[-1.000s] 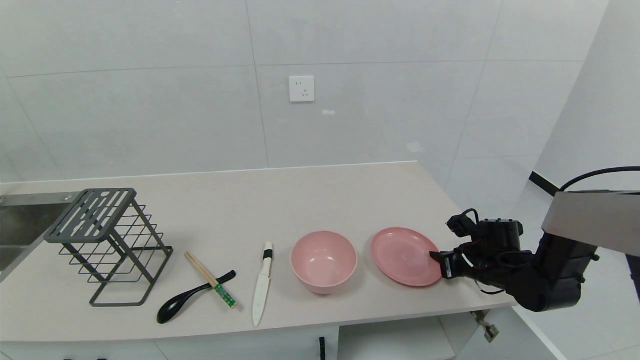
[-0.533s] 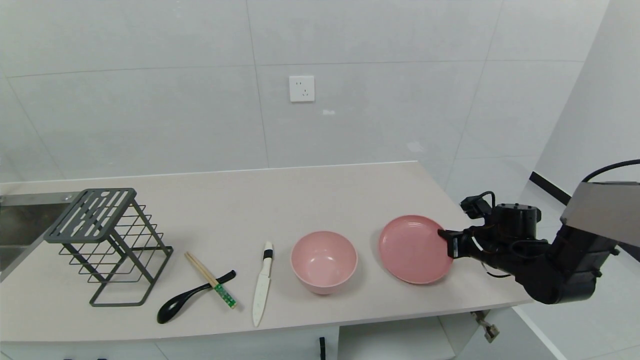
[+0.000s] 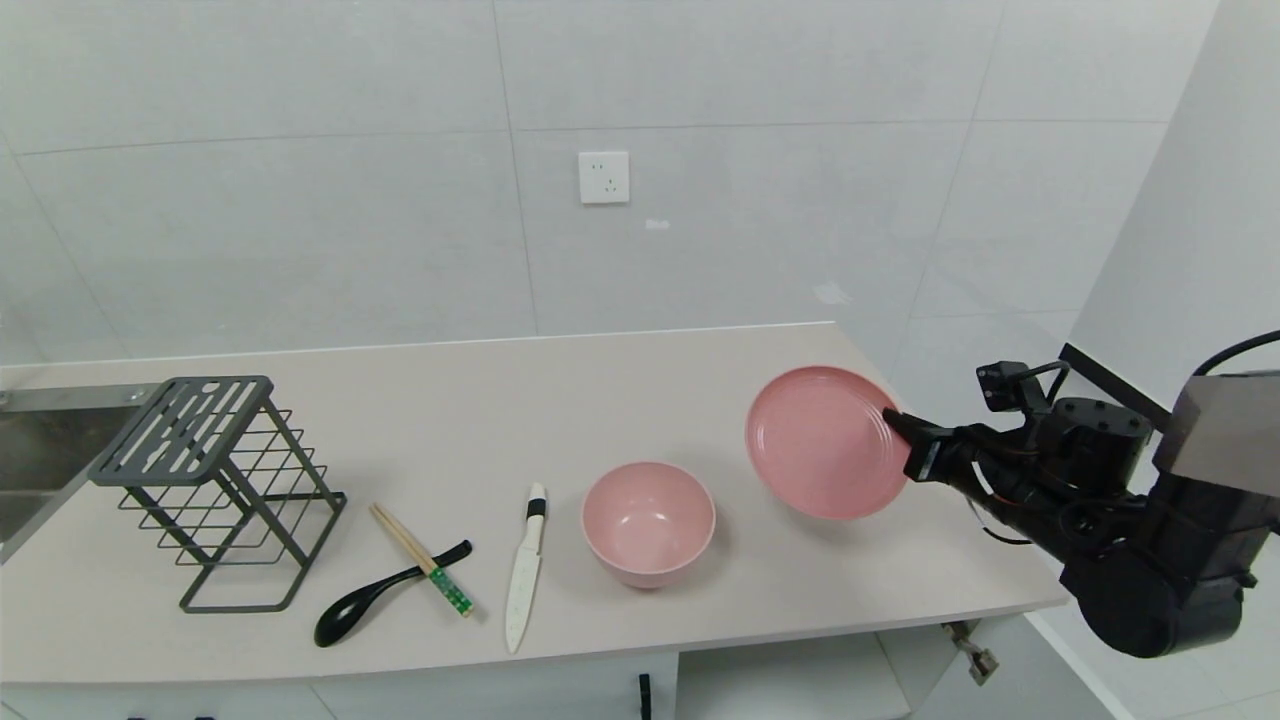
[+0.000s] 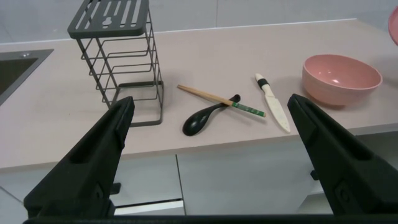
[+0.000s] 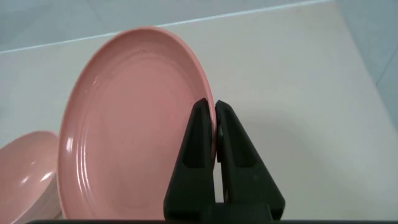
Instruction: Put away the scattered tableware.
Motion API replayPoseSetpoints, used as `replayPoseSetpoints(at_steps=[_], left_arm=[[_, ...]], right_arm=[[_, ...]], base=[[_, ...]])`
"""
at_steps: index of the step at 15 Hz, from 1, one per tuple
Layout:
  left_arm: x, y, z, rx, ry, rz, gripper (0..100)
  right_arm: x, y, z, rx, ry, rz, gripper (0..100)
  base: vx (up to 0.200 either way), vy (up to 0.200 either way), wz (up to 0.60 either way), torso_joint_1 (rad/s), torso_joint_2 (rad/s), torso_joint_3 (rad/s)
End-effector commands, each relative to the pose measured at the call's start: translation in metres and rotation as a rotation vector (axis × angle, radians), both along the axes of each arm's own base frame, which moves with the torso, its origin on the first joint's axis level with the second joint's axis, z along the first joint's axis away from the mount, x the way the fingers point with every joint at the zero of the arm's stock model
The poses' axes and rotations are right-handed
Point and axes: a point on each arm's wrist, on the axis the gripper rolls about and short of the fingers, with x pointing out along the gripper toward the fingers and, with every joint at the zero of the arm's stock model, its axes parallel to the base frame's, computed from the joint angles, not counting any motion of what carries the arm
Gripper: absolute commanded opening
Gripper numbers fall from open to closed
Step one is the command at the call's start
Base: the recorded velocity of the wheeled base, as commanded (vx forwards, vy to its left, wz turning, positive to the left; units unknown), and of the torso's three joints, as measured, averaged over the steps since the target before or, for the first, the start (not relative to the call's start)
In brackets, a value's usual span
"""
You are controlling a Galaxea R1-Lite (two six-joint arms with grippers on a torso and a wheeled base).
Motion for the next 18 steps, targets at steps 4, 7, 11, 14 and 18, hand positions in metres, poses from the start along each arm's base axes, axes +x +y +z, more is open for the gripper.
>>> replayPoseSetpoints(at_steps=[4, 7, 11, 14, 18], left_arm=[[0.0, 0.0, 0.0, -0.008, 0.001, -0.006, 100], [0.0, -0.001, 0.0, -0.011, 0.001, -0.023, 100], [0.0, -0.001, 0.0, -0.009, 0.001, -0.034, 100], [-0.008, -0.002, 0.04, 0.086, -0.265, -0.051, 100], [-0.013, -0.004, 0.046, -0.004, -0.123, -0.223, 100]], right_arm=[[-0.027, 0.016, 0.029, 0.006, -0.047, 0.053, 0], [-0.059, 0.028, 0.053, 0.012, -0.087, 0.1, 0], [-0.091, 0.002, 0.098, 0.037, -0.236, 0.031, 0], [-0.094, -0.006, 0.107, 0.041, -0.272, 0.003, 0], [-0.094, -0.008, 0.105, 0.034, -0.269, 0.0, 0]], base=[[0.0, 0.0, 0.0, 0.0, 0.0, 0.0], [0.0, 0.0, 0.0, 0.0, 0.0, 0.0], [0.0, 0.0, 0.0, 0.0, 0.0, 0.0], [0.0, 0.0, 0.0, 0.0, 0.0, 0.0], [0.0, 0.0, 0.0, 0.0, 0.0, 0.0]])
